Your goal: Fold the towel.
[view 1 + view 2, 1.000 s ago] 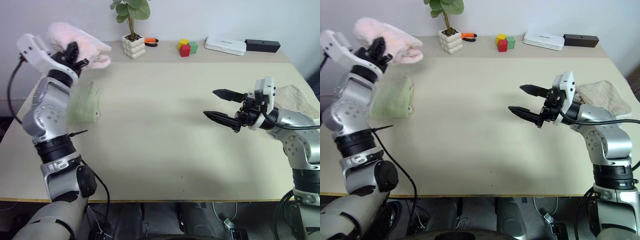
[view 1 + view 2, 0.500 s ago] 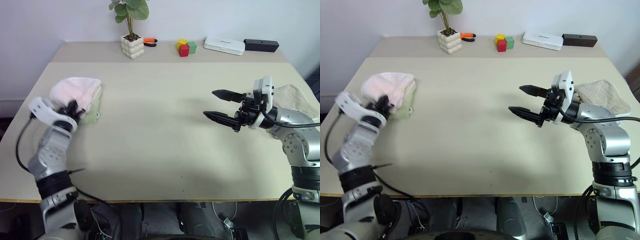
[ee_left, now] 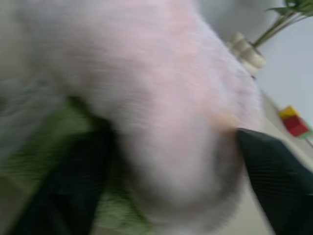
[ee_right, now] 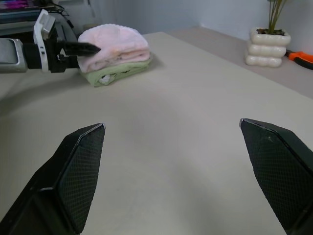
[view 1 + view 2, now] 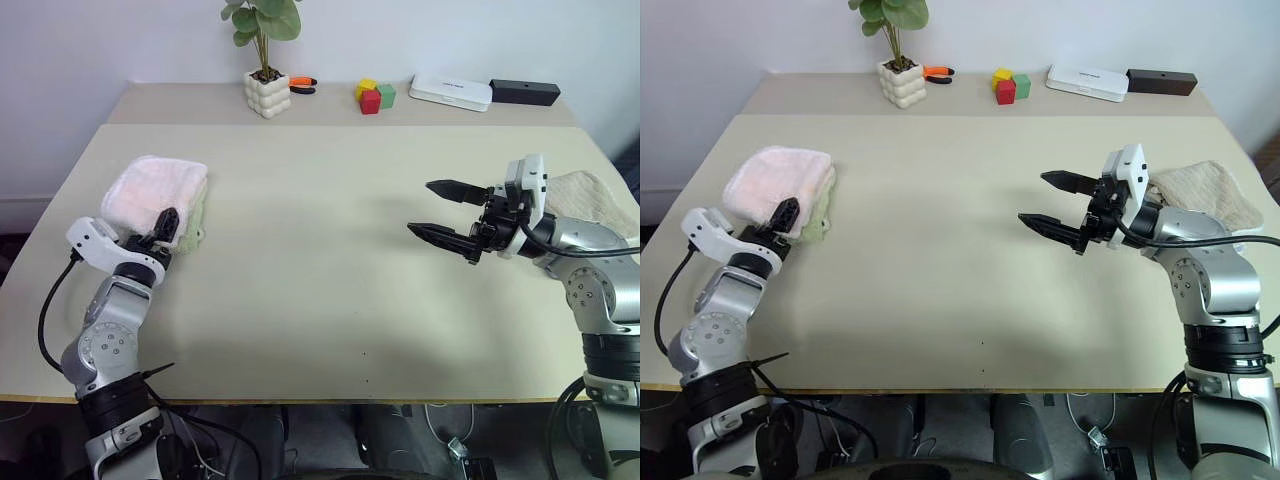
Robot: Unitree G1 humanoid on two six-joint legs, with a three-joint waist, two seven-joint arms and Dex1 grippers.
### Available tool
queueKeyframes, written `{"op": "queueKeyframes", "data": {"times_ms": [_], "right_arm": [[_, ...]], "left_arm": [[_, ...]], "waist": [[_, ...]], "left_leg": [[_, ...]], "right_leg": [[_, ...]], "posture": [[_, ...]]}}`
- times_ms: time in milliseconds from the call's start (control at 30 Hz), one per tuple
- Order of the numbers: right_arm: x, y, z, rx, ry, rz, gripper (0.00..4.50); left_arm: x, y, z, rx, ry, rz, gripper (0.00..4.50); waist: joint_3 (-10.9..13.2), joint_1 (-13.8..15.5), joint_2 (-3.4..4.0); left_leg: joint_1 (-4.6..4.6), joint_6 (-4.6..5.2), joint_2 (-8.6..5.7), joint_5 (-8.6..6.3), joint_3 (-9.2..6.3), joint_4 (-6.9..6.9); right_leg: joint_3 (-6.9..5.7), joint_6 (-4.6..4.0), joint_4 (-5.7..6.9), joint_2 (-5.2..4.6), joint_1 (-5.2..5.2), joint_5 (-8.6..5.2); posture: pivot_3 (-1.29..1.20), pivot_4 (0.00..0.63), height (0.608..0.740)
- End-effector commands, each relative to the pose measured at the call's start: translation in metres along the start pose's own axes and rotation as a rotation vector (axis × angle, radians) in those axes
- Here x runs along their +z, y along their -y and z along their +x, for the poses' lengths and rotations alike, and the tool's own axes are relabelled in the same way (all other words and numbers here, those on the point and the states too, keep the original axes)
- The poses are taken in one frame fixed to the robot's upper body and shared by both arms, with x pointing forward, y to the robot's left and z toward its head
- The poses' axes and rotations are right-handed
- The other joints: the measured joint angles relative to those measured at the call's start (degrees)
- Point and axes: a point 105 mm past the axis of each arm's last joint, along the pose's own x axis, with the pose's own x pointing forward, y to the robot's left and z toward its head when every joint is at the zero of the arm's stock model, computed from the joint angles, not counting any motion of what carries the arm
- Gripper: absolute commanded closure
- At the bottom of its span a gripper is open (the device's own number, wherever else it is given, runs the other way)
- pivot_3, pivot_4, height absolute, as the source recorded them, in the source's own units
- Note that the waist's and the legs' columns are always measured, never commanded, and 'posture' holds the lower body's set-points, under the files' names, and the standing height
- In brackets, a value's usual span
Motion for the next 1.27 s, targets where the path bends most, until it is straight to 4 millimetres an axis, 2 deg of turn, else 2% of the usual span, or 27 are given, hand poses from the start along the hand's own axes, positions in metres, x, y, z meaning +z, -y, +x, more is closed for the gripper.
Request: {"op": "queueKeyframes", "data": {"times_ms": [33,100,200,333,467,600,767,867,1000,1133,1267], "right_arm": [[0.011,0.002,0.002,0.005,0.037,-0.036,0.00],[0.011,0.003,0.002,0.008,0.044,-0.025,0.00],[0.013,0.004,0.001,0.013,0.068,0.000,0.00],[0.021,0.002,-0.008,0.049,0.121,0.034,0.00],[0.022,0.004,-0.017,0.036,0.122,0.010,0.00],[0.027,0.002,-0.025,0.028,0.123,-0.003,0.00],[0.011,0.005,-0.043,0.000,-0.008,-0.066,0.00],[0.003,0.014,-0.047,-0.063,-0.053,-0.083,0.00],[0.002,0.013,-0.047,-0.113,-0.053,-0.098,0.00],[0.003,0.013,-0.052,-0.137,-0.067,-0.106,0.00],[0.009,0.012,-0.047,-0.129,-0.059,-0.113,0.00]], "left_arm": [[0.004,0.035,-0.013,-0.167,-0.017,-0.046,0.05],[-0.009,0.056,-0.026,-0.285,-0.103,-0.101,0.05],[-0.034,0.076,-0.047,-0.399,-0.228,0.061,0.05],[-0.059,0.099,-0.064,-0.540,-0.311,0.137,0.05],[-0.060,0.116,-0.055,-0.605,-0.273,0.190,0.05],[-0.037,0.131,-0.034,-0.708,-0.167,0.426,0.05],[-0.018,0.128,-0.008,-0.800,-0.139,0.580,0.05],[-0.021,0.131,0.007,-0.829,-0.135,0.628,0.05],[-0.027,0.135,0.016,-0.895,-0.145,0.627,0.05],[-0.039,0.138,0.014,-0.938,-0.177,0.620,0.05],[-0.047,0.131,0.008,-0.983,-0.222,0.652,0.05]], "waist": [[0.0,0.0,0.00],[0.0,-0.2,0.00],[0.0,-0.2,0.01],[0.0,-0.1,0.00],[0.0,0.1,0.01],[0.0,0.1,0.01],[0.0,-0.1,0.02],[0.0,-0.1,0.02],[0.0,-0.1,0.02],[0.0,0.0,0.02],[0.0,-0.2,0.03]], "left_leg": [[0.00,0.00,0.00,0.00,0.00,0.00],[-0.01,0.00,0.00,0.00,0.01,-0.01],[0.00,0.01,0.00,-0.01,0.01,-0.03],[0.00,0.01,0.00,-0.01,0.03,-0.01],[0.00,0.01,0.00,-0.01,0.03,0.02],[-0.01,0.01,0.01,-0.01,0.03,-0.01],[-0.01,0.03,0.00,-0.02,0.06,-0.07],[-0.01,0.03,0.00,-0.02,0.08,-0.06],[-0.02,0.03,0.01,-0.02,0.08,-0.06],[-0.04,0.05,0.01,-0.03,0.07,-0.10],[-0.02,0.05,0.01,-0.03,0.07,-0.08]], "right_leg": [[0.00,0.00,0.00,0.00,0.00,0.00],[0.02,0.00,-0.01,-0.01,-0.01,0.00],[0.02,0.00,0.00,-0.01,-0.02,0.00],[0.03,-0.04,0.00,-0.01,-0.02,-0.02],[0.03,-0.20,-0.03,-0.01,0.00,-0.10],[0.03,-0.19,-0.02,0.03,-0.03,-0.09],[0.04,-0.17,-0.08,0.02,-0.03,-0.09],[0.05,-0.14,-0.06,0.02,-0.04,-0.07],[0.05,-0.03,-0.06,0.02,-0.06,-0.01],[0.05,-0.02,-0.06,0.01,-0.07,-0.01],[0.05,-0.01,-0.01,0.02,-0.08,0.00]], "posture": [[0.00,0.150,0.740],[0.00,0.150,0.740],[0.00,0.150,0.740],[0.00,0.150,0.740],[0.00,0.150,0.740],[0.00,0.150,0.740],[0.00,0.150,0.740],[0.00,0.150,0.740],[0.00,0.150,0.740],[0.00,0.150,0.740],[0.00,0.150,0.740]]}}
